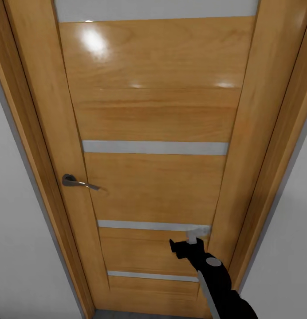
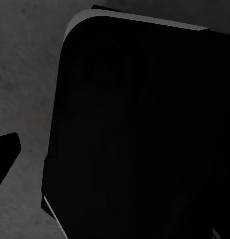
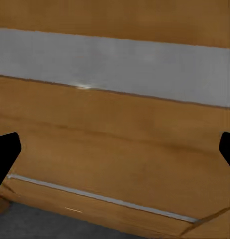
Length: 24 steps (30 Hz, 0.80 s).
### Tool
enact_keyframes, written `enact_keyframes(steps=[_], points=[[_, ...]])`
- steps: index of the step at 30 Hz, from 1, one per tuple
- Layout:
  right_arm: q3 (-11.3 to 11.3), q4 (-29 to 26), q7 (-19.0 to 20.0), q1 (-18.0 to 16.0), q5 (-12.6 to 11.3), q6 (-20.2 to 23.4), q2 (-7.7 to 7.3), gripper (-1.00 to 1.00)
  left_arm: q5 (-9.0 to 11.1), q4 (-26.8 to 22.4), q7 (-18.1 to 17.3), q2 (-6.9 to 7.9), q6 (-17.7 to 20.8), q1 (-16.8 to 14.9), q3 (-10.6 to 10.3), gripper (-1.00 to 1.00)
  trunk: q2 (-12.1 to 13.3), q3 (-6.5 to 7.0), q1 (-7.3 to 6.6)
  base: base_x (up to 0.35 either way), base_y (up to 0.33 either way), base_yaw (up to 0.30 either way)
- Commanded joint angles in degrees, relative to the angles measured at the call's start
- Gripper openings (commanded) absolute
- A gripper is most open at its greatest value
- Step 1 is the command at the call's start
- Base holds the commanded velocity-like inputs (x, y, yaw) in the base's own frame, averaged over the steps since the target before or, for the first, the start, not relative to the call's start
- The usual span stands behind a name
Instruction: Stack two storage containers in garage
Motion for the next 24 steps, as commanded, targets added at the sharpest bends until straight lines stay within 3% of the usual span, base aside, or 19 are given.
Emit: enact_keyframes(steps=[1,3,4,7,24], points=[[0.69,-0.08,-0.34,-0.40,0.48,0.27,0.68,1.00,0.35,-0.11,0.01,-0.02,-0.05,0.04,0.34,1.00,-0.03,-0.05,0.00,0.000,0.000,0.000],[2.77,-0.25,-1.75,-1.09,2.62,-0.10,2.56,1.00,0.35,-0.11,0.00,-0.02,-0.05,0.04,0.34,1.00,-0.03,-0.05,0.00,0.000,0.000,0.000],[5.15,-0.42,-4.20,-1.51,6.21,-1.18,3.46,1.00,0.35,-0.11,0.02,-0.02,-0.05,0.04,0.34,1.00,-0.03,-0.05,0.00,0.000,0.000,0.000],[8.61,-0.39,-7.21,-1.75,9.76,-6.52,3.46,1.00,0.35,-0.11,0.02,-0.02,-0.05,0.04,0.34,1.00,-0.03,-0.05,0.00,0.000,0.000,0.000],[9.78,-0.04,-7.78,-1.80,10.74,-8.75,3.46,1.00,0.35,-0.11,0.03,-0.02,-0.05,0.04,0.34,1.00,-0.03,-0.05,0.00,0.000,0.000,0.000]])
